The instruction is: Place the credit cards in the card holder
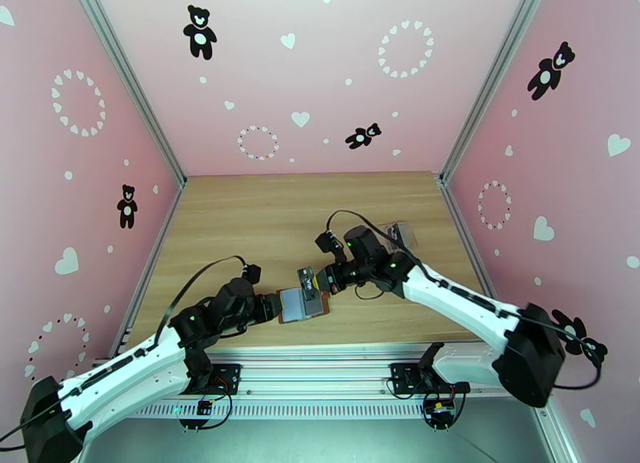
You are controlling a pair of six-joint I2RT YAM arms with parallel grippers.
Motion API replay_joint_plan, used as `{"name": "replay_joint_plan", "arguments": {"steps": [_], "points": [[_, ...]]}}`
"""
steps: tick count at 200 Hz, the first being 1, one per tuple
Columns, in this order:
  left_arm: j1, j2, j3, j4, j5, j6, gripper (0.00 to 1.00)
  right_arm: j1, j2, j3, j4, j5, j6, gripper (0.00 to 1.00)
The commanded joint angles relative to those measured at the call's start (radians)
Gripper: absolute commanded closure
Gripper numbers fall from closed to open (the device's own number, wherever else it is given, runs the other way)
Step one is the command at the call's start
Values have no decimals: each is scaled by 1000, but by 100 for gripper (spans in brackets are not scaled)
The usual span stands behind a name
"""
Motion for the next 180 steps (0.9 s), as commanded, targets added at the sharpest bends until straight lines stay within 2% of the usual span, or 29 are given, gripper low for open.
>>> {"name": "replay_joint_plan", "arguments": {"steps": [1,45,77,180], "points": [[6,59,18,56,-10,2,66,5,88,-19,98,-1,88,100],[6,243,27,88,-6,11,73,7,213,-39,197,-9,153,100],[5,331,28,150,11,15,77,17,261,-32,205,-13,156,100],[4,377,55,137,-23,19,80,17,295,-57,183,34,176,100]]}}
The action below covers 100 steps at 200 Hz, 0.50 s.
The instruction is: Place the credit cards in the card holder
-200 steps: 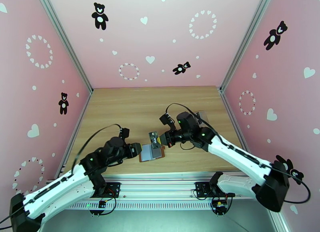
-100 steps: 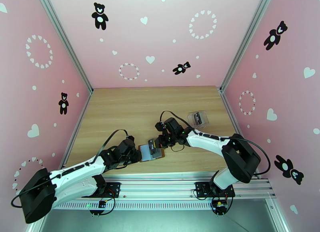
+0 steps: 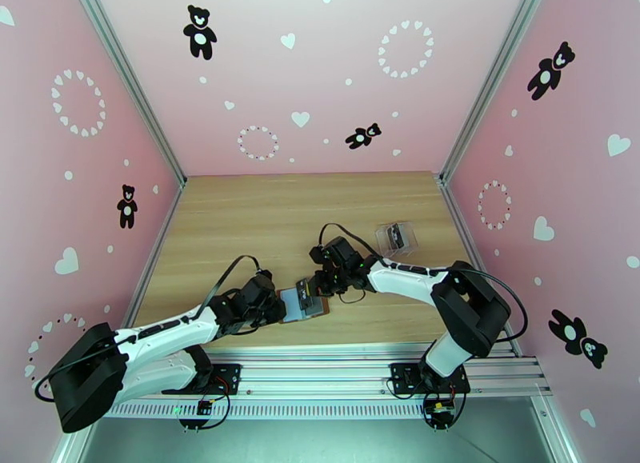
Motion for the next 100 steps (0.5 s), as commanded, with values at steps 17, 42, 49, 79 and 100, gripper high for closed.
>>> {"name": "replay_joint_plan", "arguments": {"steps": [17,42,49,79,100], "points": [[4,45,28,7,-23,13,81,5,24,-22,4,4,20,100],[4,72,29,15,-25,10,83,5,30,-27,9,8,27,100],[4,79,28,22,-23,10,83,5,31,-29,16,2,32,100],[4,102,28,31,-24,10,84,4,35,-39,28,5,49,100],[4,107,23,33,-27,7,85,4,37,-47,48,-8,83,100]]}}
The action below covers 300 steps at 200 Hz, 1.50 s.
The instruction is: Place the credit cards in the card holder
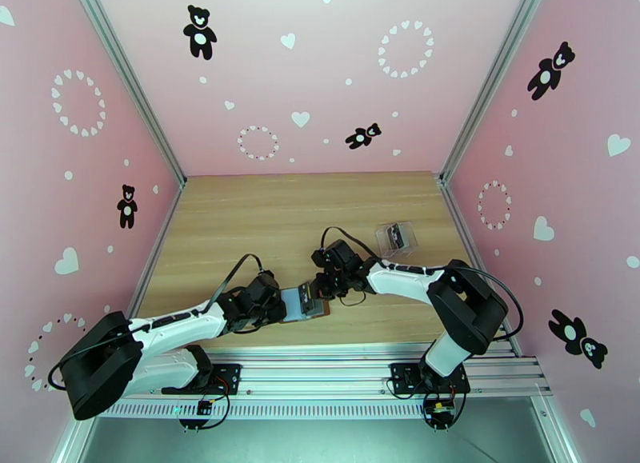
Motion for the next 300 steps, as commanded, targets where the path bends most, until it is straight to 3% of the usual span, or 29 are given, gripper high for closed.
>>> {"name": "replay_joint_plan", "arguments": {"steps": [1,170,300], "points": [[4,18,9,10,-22,6,85,3,22,-22,30,-9,44,100],[2,0,-27,20,-27,-2,87,-13,-82,-164,106,54,187,100],[-11,41,-11,33,-20,0,87,-11,-23,-170,194,6,201,100]]}}
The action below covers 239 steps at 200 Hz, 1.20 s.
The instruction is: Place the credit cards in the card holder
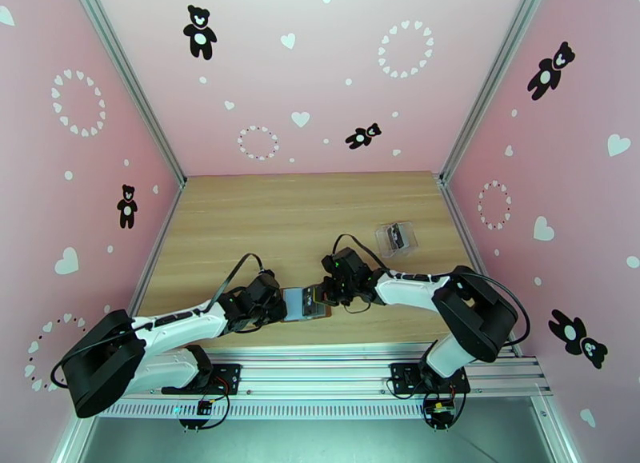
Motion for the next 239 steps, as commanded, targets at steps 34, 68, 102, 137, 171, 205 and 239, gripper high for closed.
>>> {"name": "replay_joint_plan", "arguments": {"steps": [34,68,102,137,171,205,239], "points": [[-12,29,-2,-3,-20,1,87,-1,46,-15,28,-12,3,100],[-13,35,1,-5,-20,1,87,1,53,-13,32,-27,2,100],[-13,33,3,-10,-23,1,87,7,55,-15,24,-31,-8,100],[-13,30,3,-16,-25,1,87,7,42,-13,7,-29,-20,100],[-13,27,6,-20,-28,4,87,7,24,-16,-25,-21,-40,100],[-13,32,8,-19,-28,5,87,5,17,-16,-50,-9,-59,100],[-13,29,9,-23,-28,9,87,0,22,-9,-57,-9,-69,100]]}}
